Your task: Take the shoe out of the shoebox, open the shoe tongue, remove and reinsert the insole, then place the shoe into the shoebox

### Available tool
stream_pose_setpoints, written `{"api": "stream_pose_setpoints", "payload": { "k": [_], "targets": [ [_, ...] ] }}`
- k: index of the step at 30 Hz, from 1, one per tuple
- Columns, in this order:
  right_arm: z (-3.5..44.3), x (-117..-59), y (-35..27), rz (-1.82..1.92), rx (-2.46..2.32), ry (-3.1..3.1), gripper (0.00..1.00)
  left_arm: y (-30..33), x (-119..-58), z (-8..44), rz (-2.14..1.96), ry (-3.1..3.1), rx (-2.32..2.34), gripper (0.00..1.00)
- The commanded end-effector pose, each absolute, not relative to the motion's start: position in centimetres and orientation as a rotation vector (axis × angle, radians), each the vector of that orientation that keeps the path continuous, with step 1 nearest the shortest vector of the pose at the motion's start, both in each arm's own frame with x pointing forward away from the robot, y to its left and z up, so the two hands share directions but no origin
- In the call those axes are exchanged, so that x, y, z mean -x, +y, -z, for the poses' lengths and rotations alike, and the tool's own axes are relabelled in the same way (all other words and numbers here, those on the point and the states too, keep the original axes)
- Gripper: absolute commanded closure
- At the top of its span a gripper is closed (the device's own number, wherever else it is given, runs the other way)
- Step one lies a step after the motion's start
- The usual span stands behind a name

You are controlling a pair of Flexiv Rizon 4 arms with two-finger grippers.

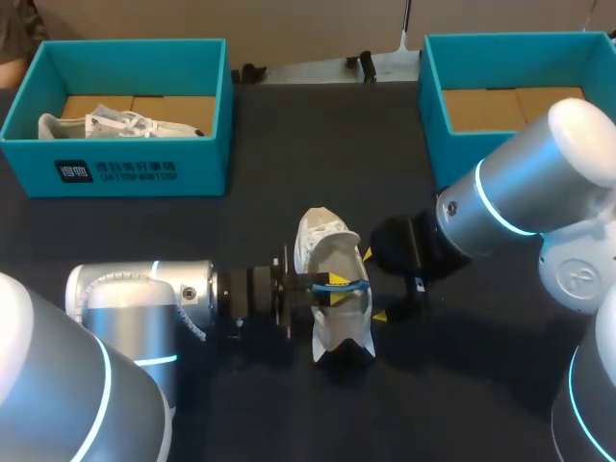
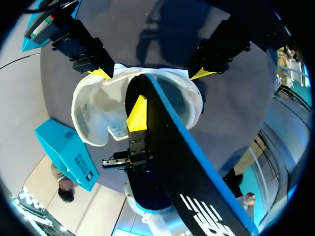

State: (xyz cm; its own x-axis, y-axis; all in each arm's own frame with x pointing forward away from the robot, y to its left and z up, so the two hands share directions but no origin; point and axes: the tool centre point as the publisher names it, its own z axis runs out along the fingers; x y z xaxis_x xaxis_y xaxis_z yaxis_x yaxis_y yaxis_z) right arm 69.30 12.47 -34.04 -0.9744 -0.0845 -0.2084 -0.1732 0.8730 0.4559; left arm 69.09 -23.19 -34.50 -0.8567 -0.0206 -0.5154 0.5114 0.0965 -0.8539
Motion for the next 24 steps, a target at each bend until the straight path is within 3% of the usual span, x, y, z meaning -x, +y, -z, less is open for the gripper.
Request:
{"api": "stream_pose_setpoints", "payload": {
  "k": [1,10,11,12,24],
  "targets": [
    [34.1,-69.2,12.4,-0.724,0.200,2.861,0.00,-23.5,-69.5,35.3,1.797,1.997,-0.479,1.00],
    [34.1,-69.2,12.4,-0.724,0.200,2.861,0.00,-23.3,-70.0,35.6,1.764,2.017,-0.473,1.00],
    [34.1,-69.2,12.4,-0.724,0.200,2.861,0.00,-23.3,-69.9,35.3,1.764,2.016,-0.472,0.82],
    [34.1,-69.2,12.4,-0.724,0.200,2.861,0.00,-23.2,-69.9,35.1,1.766,2.014,-0.471,0.72],
    [34.1,-69.2,12.4,-0.724,0.200,2.861,0.00,-22.4,-69.2,32.4,1.779,1.977,-0.489,0.74]
  ]
}}
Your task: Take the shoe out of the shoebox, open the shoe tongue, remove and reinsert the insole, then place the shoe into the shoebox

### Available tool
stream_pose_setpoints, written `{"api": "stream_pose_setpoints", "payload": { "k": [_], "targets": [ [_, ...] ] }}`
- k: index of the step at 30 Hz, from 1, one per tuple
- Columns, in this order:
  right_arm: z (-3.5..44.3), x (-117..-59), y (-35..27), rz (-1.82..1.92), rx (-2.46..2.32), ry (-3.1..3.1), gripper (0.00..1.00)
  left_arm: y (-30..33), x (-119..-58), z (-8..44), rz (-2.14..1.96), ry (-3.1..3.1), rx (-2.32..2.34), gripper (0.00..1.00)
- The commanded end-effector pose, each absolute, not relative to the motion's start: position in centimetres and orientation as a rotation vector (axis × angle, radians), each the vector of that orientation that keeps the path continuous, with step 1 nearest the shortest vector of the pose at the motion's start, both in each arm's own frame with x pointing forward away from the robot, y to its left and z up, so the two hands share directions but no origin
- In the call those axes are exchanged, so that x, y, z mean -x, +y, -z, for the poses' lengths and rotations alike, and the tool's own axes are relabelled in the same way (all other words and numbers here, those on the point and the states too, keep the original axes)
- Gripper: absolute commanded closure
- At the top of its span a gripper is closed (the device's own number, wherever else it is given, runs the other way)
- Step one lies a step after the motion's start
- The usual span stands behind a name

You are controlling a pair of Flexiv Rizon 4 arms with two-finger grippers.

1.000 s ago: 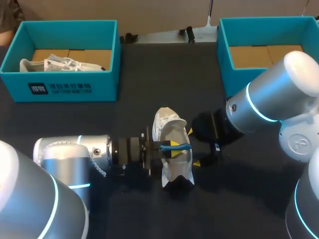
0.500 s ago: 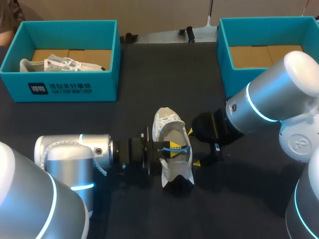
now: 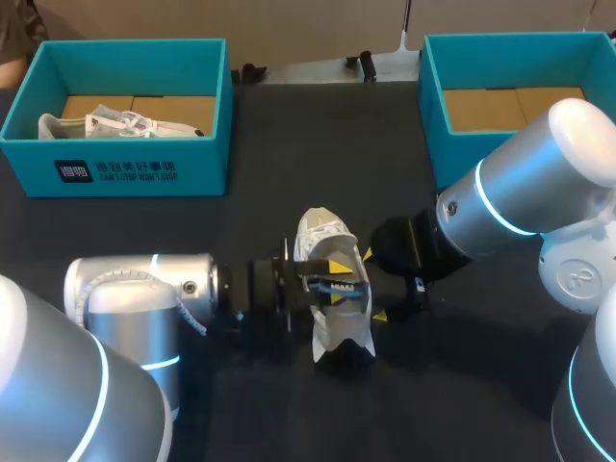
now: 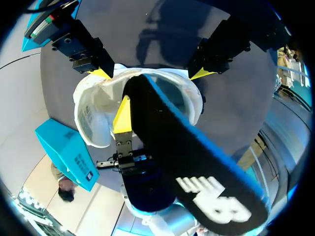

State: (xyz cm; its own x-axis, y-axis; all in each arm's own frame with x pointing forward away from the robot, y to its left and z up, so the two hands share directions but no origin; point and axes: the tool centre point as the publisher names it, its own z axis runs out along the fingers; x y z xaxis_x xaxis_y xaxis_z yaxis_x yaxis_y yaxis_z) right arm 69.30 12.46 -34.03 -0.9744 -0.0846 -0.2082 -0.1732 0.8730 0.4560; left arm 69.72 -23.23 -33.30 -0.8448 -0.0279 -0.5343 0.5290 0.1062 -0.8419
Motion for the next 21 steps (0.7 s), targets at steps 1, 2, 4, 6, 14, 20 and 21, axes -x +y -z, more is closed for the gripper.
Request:
{"api": "stream_pose_setpoints", "payload": {
  "k": [1,2,4,6,14,20,21],
  "targets": [
    [34.1,-69.2,12.4,-0.724,0.200,2.861,0.00,-22.3,-69.0,32.1,1.779,1.974,-0.491,0.74],
    [34.1,-69.2,12.4,-0.724,0.200,2.861,0.00,-22.2,-68.9,31.9,1.779,1.974,-0.493,0.74],
    [34.1,-69.2,12.4,-0.724,0.200,2.861,0.00,-21.8,-68.5,31.7,1.777,1.978,-0.501,0.78],
    [34.1,-69.2,12.4,-0.724,0.200,2.861,0.00,-21.5,-68.2,31.6,1.763,1.993,-0.505,0.83],
    [34.1,-69.2,12.4,-0.724,0.200,2.861,0.00,-20.9,-67.8,32.0,1.647,2.122,-0.474,0.69],
    [34.1,-69.2,12.4,-0.724,0.200,2.861,0.00,-21.1,-67.7,32.1,1.607,2.163,-0.488,0.71],
    [34.1,-69.2,12.4,-0.724,0.200,2.861,0.00,-21.2,-67.8,32.1,1.607,2.164,-0.487,0.74]
  ]
}}
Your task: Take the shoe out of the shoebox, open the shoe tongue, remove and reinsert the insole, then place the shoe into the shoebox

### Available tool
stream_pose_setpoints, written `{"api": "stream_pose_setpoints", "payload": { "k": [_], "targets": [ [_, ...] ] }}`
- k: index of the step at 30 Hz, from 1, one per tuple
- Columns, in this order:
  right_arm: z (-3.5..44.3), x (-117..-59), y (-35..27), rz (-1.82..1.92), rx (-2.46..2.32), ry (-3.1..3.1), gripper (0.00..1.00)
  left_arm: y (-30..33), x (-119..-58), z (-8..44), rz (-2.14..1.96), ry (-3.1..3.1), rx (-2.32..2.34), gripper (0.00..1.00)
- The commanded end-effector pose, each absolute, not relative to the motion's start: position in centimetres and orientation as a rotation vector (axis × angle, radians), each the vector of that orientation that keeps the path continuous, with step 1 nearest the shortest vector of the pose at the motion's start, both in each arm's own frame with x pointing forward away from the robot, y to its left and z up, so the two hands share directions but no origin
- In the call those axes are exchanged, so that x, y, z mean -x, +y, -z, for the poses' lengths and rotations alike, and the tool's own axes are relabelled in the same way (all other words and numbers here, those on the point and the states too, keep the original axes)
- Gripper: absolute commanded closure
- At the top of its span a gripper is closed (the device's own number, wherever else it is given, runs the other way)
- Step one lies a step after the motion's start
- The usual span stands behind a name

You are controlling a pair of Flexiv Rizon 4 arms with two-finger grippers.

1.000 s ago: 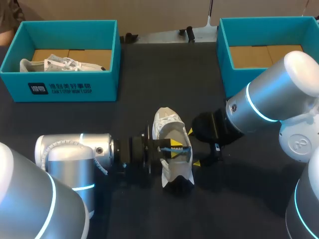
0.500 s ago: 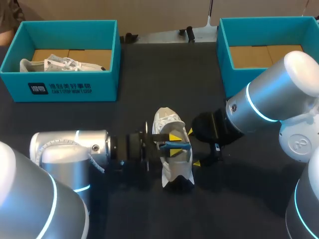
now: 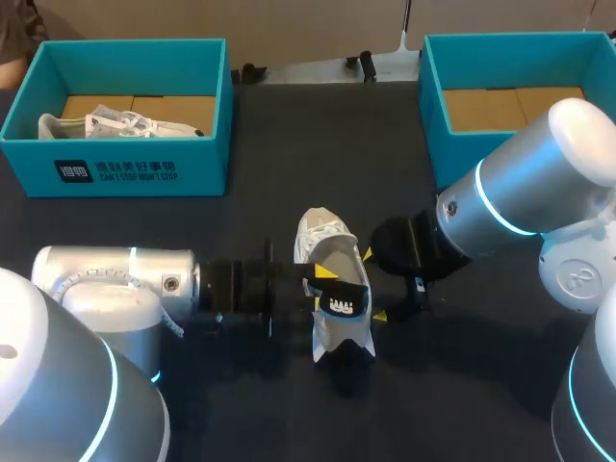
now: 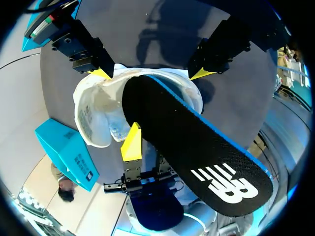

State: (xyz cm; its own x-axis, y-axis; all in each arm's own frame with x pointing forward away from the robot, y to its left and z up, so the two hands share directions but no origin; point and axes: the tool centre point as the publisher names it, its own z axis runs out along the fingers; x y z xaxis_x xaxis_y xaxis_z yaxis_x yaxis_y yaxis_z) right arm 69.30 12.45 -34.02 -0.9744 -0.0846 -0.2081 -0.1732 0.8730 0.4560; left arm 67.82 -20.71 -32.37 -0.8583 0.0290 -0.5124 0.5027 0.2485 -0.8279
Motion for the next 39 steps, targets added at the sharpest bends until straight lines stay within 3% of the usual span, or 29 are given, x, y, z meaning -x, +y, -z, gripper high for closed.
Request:
{"api": "stream_pose_setpoints", "payload": {
  "k": [1,4,7,9,31,32,39],
  "targets": [
    [34.1,-69.2,12.4,-0.724,0.200,2.861,0.00,-21.3,-67.8,32.1,1.606,2.166,-0.485,0.75],
    [34.1,-69.2,12.4,-0.724,0.200,2.861,0.00,-21.7,-68.0,32.3,1.571,2.200,-0.484,0.76],
    [34.1,-69.2,12.4,-0.724,0.200,2.861,0.00,-21.9,-68.1,32.7,1.569,2.210,-0.482,0.86],
    [34.1,-69.2,12.4,-0.724,0.200,2.861,0.00,-22.0,-68.1,33.0,1.564,2.220,-0.484,1.00],
    [34.1,-69.2,12.4,-0.724,0.200,2.861,0.00,-21.7,-70.5,36.3,1.465,2.266,-0.459,1.00],
    [34.1,-69.2,12.4,-0.724,0.200,2.861,0.00,-21.7,-70.4,36.1,1.470,2.263,-0.460,0.80],
    [34.1,-69.2,12.4,-0.724,0.200,2.861,0.00,-21.3,-69.4,34.5,1.501,2.243,-0.483,0.79]
  ]
}}
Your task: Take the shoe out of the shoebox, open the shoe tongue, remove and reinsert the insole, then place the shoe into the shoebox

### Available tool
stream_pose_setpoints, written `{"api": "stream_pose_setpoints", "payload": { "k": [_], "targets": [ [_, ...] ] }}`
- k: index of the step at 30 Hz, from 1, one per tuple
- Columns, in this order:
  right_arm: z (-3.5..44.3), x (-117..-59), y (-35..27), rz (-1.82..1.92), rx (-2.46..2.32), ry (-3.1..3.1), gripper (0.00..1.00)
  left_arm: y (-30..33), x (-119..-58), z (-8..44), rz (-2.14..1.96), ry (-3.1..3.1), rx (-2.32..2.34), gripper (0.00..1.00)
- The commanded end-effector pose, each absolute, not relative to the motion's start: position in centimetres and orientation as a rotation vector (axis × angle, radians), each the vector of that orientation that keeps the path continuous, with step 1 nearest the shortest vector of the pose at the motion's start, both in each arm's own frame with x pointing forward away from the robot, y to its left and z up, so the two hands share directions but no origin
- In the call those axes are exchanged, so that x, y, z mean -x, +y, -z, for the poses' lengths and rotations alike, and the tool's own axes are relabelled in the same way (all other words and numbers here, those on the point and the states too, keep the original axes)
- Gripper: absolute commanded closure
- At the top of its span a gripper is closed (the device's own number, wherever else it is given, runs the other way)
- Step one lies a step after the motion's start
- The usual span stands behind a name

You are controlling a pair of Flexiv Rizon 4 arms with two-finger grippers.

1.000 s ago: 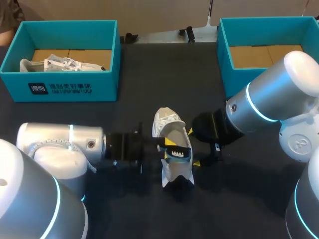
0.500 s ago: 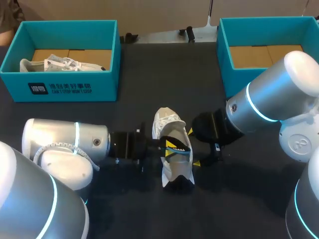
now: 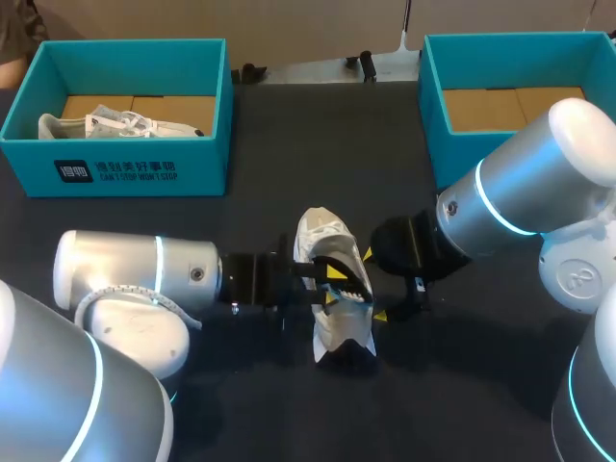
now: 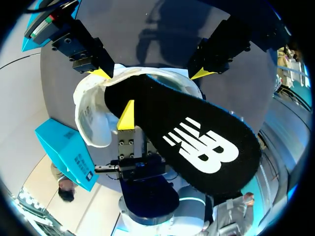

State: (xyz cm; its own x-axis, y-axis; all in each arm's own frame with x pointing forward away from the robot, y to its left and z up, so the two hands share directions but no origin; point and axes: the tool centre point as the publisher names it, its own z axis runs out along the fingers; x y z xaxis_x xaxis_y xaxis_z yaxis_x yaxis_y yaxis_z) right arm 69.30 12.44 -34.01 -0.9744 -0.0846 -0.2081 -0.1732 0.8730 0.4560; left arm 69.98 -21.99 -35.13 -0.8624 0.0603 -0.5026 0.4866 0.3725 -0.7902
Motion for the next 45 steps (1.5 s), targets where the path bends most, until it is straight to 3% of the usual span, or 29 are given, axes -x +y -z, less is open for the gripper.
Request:
{"api": "stream_pose_setpoints", "payload": {
  "k": [1,6,8,10,30,32,45],
  "targets": [
    [34.1,-69.2,12.4,-0.724,0.200,2.861,0.00,-21.3,-69.3,34.3,1.502,2.241,-0.488,0.81],
    [34.1,-69.2,12.4,-0.724,0.200,2.861,0.00,-21.8,-68.7,34.0,1.519,2.234,-0.509,0.81],
    [34.1,-69.2,12.4,-0.724,0.200,2.861,0.00,-22.0,-68.6,34.3,1.517,2.238,-0.513,0.87],
    [34.1,-69.2,12.4,-0.724,0.200,2.861,0.00,-22.2,-68.6,34.6,1.512,2.243,-0.516,1.00],
    [34.1,-69.2,12.4,-0.724,0.200,2.861,0.00,-23.0,-71.5,36.1,1.401,2.173,-0.527,1.00],
    [34.1,-69.2,12.4,-0.724,0.200,2.861,0.00,-22.9,-71.1,35.7,1.421,2.171,-0.521,0.71],
    [34.1,-69.2,12.4,-0.724,0.200,2.861,0.00,-22.2,-68.7,34.0,1.462,2.188,-0.576,0.79]
  ]
}}
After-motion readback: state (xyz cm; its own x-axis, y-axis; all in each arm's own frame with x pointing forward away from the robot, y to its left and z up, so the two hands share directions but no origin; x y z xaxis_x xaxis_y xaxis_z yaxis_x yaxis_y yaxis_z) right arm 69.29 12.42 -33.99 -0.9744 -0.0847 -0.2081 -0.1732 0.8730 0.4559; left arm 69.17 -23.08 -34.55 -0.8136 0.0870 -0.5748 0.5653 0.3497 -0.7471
